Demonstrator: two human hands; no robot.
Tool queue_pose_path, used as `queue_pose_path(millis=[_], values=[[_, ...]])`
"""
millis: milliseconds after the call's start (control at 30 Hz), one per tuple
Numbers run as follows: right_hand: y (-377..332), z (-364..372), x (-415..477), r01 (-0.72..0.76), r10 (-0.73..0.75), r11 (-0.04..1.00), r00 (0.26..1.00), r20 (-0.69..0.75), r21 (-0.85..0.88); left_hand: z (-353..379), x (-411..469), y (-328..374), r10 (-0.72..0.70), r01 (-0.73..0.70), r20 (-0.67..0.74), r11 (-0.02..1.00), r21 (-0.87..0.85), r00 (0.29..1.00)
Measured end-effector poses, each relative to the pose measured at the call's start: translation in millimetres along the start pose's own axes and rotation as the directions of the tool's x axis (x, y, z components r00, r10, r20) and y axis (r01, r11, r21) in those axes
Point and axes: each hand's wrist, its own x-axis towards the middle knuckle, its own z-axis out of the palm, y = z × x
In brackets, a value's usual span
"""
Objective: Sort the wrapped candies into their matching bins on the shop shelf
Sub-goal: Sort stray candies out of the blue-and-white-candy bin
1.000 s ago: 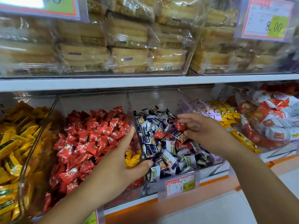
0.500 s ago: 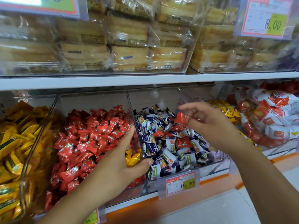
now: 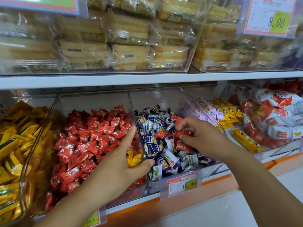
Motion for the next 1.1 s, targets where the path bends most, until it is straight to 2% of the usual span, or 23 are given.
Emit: queue_pose_path(millis=[67,133,200,333,367,467,533,600,700,767,967,1100], values=[[0.9,-3.7,3.5,-0.01,0.021,0.989,0.997,-0.071,0.15,0.1,0.0,0.6,0.001,-0.001,0.005,1.0,0.002,1.0],[-3.2,-13.0,2.8,0.005,0.021,0.981,0.991,-0.132,0.193,-0.2,-0.4,1.1,-0.001,0.001,0.01,1.0,0.013,1.0],[-7.9,-21.8,-0.2,0.009,0.005,0.99,0.995,-0.1,0.144,-0.4,-0.6,1.3,-0.005,0.005,0.009,1.0,0.018,1.0],[-15.0,-14.1,-4.2,-0.011,0.006,0.999,0.993,0.117,0.037,0.3,-0.4,1.4,-0.005,0.005,0.001,1.0,0.015,1.0],[-13.6,-8.8,-2.6,0.008,-0.008,1.0,0.994,0.105,0.0,0.8,-0.4,1.1,-0.003,0.003,0.002,1.0,0.007,1.0],[-6.9,-6.2,10.1,0.021,-0.032,0.993,0.995,-0.093,-0.117,1.8,0.8,-1.8,-0.009,0.009,-0.006,1.0,-0.004,1.0],[-3.2,-7.8,20.3,0.012,-0.042,0.982,0.986,-0.161,-0.189,1.5,1.0,-2.2,-0.012,0.012,-0.009,1.0,0.005,1.0],[0.7,-3.2,29.8,0.021,-0.047,0.964,0.995,-0.092,-0.266,1.6,0.8,-2.0,-0.008,0.008,-0.006,1.0,0.015,1.0],[-1.6,5.9,35.3,-0.029,0.04,0.942,0.999,0.027,-0.334,2.0,0.6,-2.9,0.002,-0.002,-0.003,1.0,0.012,1.0],[-2.7,6.7,37.5,-0.052,0.06,0.951,0.998,0.017,-0.305,1.3,0.8,-1.9,-0.001,0.001,0.011,1.0,0.01,1.0],[-2.1,-6.2,34.5,-0.026,0.002,0.989,0.987,-0.161,-0.146,-0.5,1.2,0.7,0.0,-0.001,0.028,1.0,0.02,1.0],[-21.0,-22.1,14.4,0.015,-0.014,1.0,0.999,-0.03,0.023,0.7,0.8,0.7,-0.016,0.015,0.024,1.0,0.02,1.0]])
